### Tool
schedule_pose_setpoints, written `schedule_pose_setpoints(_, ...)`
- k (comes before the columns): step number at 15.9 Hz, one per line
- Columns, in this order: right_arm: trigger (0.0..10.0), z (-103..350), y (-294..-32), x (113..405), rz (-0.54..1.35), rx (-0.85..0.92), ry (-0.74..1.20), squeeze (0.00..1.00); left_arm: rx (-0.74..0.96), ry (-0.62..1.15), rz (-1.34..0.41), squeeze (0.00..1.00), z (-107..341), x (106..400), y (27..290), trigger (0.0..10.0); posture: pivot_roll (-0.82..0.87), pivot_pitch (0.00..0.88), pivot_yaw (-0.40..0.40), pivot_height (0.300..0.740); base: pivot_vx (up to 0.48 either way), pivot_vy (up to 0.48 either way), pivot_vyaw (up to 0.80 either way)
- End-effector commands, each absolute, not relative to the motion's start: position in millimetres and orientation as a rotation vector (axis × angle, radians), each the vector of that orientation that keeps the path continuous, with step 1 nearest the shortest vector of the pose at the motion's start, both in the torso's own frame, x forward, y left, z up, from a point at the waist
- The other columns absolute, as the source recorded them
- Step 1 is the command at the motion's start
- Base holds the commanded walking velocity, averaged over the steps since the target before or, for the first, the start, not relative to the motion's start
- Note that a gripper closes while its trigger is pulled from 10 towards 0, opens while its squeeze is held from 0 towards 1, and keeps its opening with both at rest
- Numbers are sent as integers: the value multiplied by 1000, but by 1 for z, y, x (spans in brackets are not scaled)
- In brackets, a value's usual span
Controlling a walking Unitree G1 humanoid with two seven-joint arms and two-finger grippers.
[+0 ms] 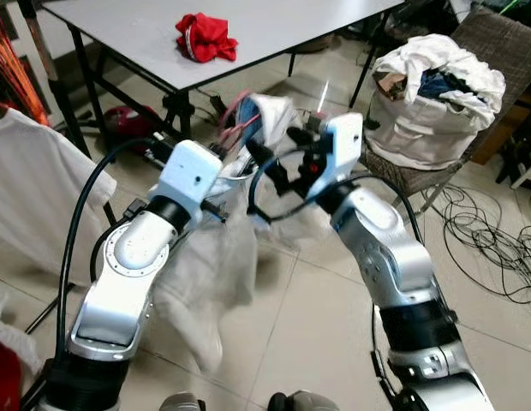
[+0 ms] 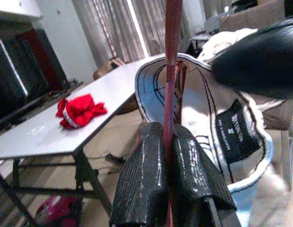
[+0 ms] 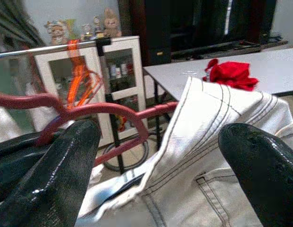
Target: Hang hanger
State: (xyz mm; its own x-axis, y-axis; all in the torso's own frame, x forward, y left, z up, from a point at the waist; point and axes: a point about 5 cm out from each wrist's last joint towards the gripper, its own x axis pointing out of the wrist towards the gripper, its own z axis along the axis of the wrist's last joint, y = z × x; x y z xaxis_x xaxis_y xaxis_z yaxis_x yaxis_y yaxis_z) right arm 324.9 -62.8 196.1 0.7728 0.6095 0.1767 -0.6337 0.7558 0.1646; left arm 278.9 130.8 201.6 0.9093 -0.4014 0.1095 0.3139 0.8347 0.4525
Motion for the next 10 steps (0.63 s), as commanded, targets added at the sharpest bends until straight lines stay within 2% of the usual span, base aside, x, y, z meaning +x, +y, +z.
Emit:
schedule_pose_setpoints(1, 10000, 197, -74, 332, 605, 223, -122, 1000, 459, -306, -393, 0, 219, 273, 121, 10000, 26, 66, -132, 740, 0, 0, 0)
schedule_pose_setpoints(2, 10000, 197, -76, 336, 577, 231, -115, 843, 470, -307, -402, 0, 218, 271, 119, 10000, 24, 68, -136, 740, 0, 0, 0)
schedule_pose_setpoints(3, 10000, 198, -76, 338, 573, 239, -114, 843, 469, -307, -402, 0, 218, 271, 119, 10000, 24, 69, -137, 740, 0, 0, 0)
schedule_pose_setpoints(4, 10000, 199, -76, 341, 570, 255, -109, 0, 484, -306, -401, 0, 218, 270, 118, 10000, 26, 72, -138, 740, 0, 0, 0)
schedule_pose_setpoints(8, 10000, 199, -80, 351, 504, 208, -75, 0, 497, -316, -395, 0, 221, 270, 118, 10000, 29, 71, -143, 740, 0, 0, 0)
schedule_pose_setpoints(9, 2745, 197, -80, 352, 502, 229, -56, 0, 496, -316, -395, 0, 221, 270, 118, 10000, 30, 73, -141, 740, 0, 0, 0)
schedule_pose_setpoints(10, 0, 194, -81, 354, 497, 244, -35, 0, 497, -319, -398, 0, 222, 269, 118, 10000, 30, 75, -140, 740, 0, 0, 0)
